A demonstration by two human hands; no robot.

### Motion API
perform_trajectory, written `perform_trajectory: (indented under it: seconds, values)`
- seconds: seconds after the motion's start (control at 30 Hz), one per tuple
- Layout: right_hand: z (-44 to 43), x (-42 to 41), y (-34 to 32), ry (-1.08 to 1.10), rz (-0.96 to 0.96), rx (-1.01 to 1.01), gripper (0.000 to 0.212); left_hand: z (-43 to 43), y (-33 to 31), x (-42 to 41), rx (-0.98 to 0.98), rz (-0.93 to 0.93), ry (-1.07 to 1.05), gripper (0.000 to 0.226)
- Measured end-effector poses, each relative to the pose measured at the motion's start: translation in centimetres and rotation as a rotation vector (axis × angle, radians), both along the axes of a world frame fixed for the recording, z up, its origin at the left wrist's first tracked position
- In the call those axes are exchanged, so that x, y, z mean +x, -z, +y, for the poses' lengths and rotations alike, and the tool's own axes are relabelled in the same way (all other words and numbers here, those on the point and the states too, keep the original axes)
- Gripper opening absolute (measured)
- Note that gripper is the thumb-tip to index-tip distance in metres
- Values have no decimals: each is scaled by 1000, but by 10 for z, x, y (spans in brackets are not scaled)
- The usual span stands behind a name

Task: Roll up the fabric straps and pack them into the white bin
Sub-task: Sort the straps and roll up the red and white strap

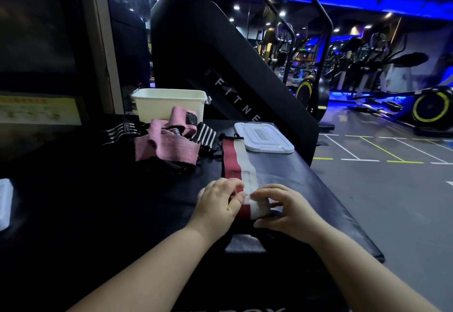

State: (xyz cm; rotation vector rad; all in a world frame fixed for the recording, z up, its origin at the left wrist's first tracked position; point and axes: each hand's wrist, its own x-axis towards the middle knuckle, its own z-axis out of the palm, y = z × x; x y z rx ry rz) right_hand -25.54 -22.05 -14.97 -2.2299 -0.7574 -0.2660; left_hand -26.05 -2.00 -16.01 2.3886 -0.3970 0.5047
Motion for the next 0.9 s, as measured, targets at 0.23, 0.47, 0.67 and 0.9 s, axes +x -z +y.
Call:
perform_trajectory:
  seconds: [0.23, 0.47, 0.67, 0.9]
  values:
    - [3, -4, 5, 117, 15, -24, 50, 13, -1, -2, -7, 157, 171, 53]
    - [4, -1, 4, 79, 19, -33, 55, 14, 1, 0, -114, 144, 135, 54]
    - [4, -2, 11, 138, 45, 75, 44, 15, 2, 4, -192, 174, 145, 37]
    - [5, 3, 9, 171, 84, 39, 31, 15, 0, 6, -303, 275, 181, 23]
